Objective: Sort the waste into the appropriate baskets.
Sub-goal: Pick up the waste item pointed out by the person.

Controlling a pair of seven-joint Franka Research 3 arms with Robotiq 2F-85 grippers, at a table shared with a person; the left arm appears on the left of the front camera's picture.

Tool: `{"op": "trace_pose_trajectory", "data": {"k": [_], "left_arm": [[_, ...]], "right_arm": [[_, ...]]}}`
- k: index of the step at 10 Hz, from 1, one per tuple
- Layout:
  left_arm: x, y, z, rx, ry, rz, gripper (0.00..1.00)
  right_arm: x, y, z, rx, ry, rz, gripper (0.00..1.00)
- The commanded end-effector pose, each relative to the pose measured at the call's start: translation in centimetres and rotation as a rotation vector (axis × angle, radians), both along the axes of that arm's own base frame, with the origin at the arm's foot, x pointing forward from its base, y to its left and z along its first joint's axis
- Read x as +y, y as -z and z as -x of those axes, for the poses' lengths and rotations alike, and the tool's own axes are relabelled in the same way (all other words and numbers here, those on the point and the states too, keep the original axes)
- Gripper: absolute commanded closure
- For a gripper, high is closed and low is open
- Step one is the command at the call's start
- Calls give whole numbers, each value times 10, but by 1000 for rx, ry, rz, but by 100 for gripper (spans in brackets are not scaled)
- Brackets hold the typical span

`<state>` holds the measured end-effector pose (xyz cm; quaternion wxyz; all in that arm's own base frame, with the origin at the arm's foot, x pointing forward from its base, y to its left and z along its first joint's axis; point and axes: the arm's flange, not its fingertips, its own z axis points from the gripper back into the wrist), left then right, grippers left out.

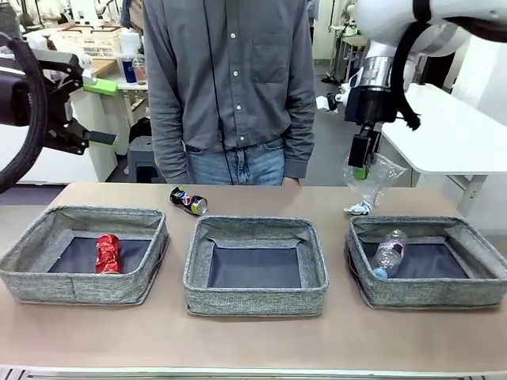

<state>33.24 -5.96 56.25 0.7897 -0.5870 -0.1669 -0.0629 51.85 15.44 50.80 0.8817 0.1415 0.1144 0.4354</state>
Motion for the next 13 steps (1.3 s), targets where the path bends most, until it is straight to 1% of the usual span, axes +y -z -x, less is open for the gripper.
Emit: {"op": "trace_pose_trajectory", "data": {"k": [1, 2, 3, 4, 5, 6, 8, 9, 10, 11, 12, 13], "left_arm": [[0, -3, 1, 8, 2, 9, 0], [0, -3, 1, 8, 2, 9, 0], [0, -3, 1, 8, 2, 9, 0], [0, -3, 1, 8, 2, 9, 0], [0, -3, 1, 8, 2, 9, 0], [0, -3, 1, 8, 2, 9, 0], [0, -3, 1, 8, 2, 9, 0], [0, -3, 1, 8, 2, 9, 0], [0, -3, 1, 8, 2, 9, 0], [0, -3, 1, 8, 2, 9, 0], [0, -3, 1, 8, 2, 9, 0], [0, -3, 1, 8, 2, 9, 0]], "right_arm": [[-7, 1, 7, -5, -25, -30, 87], [0, 0, 0, 0, 0, 0, 86], [8, -4, -1, -45, 42, -18, 86], [32, -22, -8, -108, 94, 5, 86], [55, -38, -14, -121, 129, 30, 86], [81, -54, -18, -74, 163, 25, 86], [141, -88, -18, 54, 301, 61, 86], [166, -103, -20, 120, 356, 55, 86], [192, -126, -22, 134, 532, -14, 86], [210, -147, -21, 121, 626, -40, 86], [225, -164, -18, 99, 698, -42, 86], [236, -175, -15, 79, 721, -34, 86]]}}
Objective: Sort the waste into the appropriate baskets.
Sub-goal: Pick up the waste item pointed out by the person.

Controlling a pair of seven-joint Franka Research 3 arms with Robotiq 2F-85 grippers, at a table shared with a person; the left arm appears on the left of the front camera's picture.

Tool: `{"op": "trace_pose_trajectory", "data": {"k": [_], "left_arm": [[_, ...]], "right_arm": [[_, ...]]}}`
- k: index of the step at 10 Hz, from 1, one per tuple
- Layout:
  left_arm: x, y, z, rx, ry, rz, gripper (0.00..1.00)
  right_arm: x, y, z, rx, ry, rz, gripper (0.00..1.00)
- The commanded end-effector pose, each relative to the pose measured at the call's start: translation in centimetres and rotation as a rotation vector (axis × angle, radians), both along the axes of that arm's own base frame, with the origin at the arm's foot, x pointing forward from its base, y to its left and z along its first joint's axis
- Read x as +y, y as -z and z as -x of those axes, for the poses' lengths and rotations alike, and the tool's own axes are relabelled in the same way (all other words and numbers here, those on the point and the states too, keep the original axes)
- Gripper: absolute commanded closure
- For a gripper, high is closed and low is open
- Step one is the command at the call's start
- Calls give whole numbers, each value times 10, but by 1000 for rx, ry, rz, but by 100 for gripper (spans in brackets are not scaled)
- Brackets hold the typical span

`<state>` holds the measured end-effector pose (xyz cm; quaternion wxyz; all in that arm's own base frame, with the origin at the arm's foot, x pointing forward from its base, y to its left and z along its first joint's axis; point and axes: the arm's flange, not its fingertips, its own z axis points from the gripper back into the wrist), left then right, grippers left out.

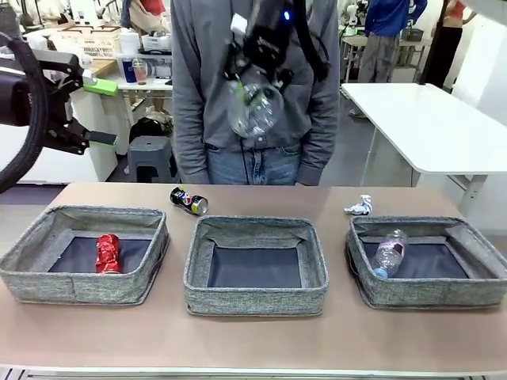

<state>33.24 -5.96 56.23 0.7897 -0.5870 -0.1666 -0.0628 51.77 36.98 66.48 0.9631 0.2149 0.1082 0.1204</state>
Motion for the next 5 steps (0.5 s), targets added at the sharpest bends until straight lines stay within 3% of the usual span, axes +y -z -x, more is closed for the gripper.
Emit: {"op": "trace_pose_trajectory", "data": {"k": [1, 5], "left_arm": [[0, -3, 1, 7, 2, 9, 0], [0, -3, 1, 7, 2, 9, 0]], "right_arm": [[31, -30, -10, -32, 44, 43, 86], [36, -75, 7, -92, 68, 186, 86]]}}
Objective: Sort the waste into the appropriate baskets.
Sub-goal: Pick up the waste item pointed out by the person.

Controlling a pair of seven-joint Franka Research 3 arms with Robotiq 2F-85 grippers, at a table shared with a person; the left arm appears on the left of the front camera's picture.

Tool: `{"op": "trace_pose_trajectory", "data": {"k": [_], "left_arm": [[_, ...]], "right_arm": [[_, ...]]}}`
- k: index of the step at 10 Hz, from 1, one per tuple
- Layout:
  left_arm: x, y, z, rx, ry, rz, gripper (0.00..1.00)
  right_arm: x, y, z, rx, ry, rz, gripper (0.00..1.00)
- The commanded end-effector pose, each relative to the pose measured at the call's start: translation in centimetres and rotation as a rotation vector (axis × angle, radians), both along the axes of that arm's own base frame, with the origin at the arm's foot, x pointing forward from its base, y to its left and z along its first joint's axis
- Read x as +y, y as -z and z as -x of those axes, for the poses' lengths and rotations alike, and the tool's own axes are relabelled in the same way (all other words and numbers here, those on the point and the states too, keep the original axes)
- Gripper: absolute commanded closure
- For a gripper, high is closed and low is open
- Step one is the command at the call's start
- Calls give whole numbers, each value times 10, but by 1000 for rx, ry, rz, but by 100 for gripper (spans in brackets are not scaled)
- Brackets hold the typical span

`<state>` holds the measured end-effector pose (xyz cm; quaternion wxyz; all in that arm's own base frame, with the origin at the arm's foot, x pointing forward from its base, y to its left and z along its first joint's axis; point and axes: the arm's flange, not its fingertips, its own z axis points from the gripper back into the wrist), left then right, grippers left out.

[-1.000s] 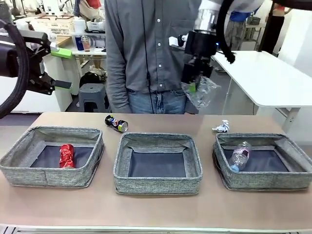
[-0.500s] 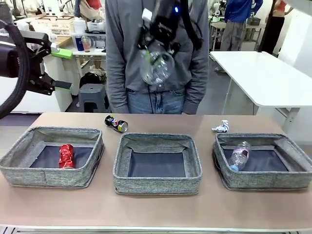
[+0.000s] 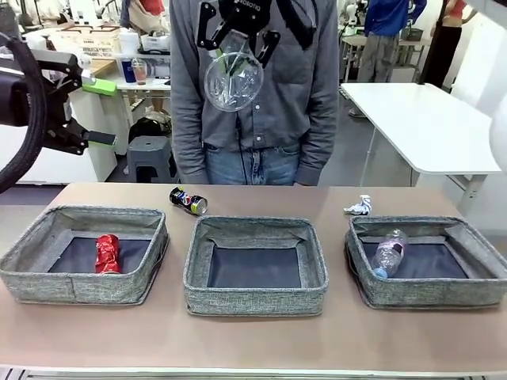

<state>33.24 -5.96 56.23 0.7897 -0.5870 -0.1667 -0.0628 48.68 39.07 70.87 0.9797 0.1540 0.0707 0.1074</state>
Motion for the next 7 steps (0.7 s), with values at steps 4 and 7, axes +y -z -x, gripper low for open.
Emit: {"op": "trace_pose_trajectory", "data": {"k": [4, 7], "left_arm": [[0, -3, 1, 7, 2, 9, 0], [0, -3, 1, 7, 2, 9, 0]], "right_arm": [[-5, -38, -20, 7, -54, 215, 86], [-25, -3, 11, 20, -18, 177, 86]]}}
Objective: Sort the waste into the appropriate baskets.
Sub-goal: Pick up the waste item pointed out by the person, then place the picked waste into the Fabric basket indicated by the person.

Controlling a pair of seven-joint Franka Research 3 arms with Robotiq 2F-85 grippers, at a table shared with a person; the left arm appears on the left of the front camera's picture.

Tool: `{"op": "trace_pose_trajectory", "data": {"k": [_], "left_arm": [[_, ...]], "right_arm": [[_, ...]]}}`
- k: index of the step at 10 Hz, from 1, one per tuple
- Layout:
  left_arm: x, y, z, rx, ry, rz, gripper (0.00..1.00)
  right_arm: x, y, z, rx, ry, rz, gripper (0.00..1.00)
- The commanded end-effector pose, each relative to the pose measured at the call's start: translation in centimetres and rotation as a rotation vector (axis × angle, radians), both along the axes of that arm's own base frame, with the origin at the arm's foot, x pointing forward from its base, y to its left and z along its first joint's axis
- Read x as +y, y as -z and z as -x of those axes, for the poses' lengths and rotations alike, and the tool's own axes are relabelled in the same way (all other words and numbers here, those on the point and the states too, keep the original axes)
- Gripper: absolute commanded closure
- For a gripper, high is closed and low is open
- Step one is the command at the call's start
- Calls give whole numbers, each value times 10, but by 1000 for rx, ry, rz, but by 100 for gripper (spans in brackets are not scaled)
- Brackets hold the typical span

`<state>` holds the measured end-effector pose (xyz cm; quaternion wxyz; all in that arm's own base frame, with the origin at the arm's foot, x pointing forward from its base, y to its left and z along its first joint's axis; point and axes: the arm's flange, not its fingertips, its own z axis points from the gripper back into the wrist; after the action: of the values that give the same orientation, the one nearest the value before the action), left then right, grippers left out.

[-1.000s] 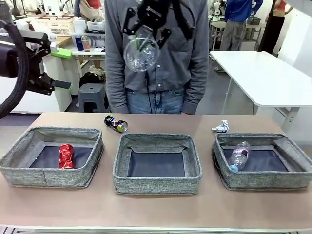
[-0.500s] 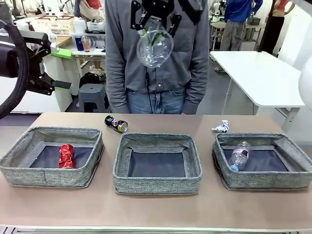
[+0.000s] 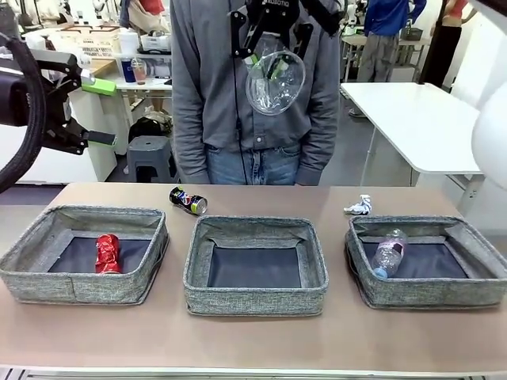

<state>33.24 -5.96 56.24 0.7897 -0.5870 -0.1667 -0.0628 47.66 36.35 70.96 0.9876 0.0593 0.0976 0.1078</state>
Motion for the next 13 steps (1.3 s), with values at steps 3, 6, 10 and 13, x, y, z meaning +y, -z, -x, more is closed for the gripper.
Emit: {"op": "trace_pose_trajectory", "data": {"k": [3, 6, 10, 13], "left_arm": [[0, -3, 1, 7, 2, 9, 0], [0, -3, 1, 7, 2, 9, 0], [0, -3, 1, 7, 2, 9, 0], [0, -3, 1, 7, 2, 9, 0]], "right_arm": [[2, -2, 0, -12, 2, -17, 86], [2, -2, 0, -12, 2, -17, 86], [2, -2, 0, -12, 2, -17, 86], [2, -2, 0, -12, 2, -17, 86]]}}
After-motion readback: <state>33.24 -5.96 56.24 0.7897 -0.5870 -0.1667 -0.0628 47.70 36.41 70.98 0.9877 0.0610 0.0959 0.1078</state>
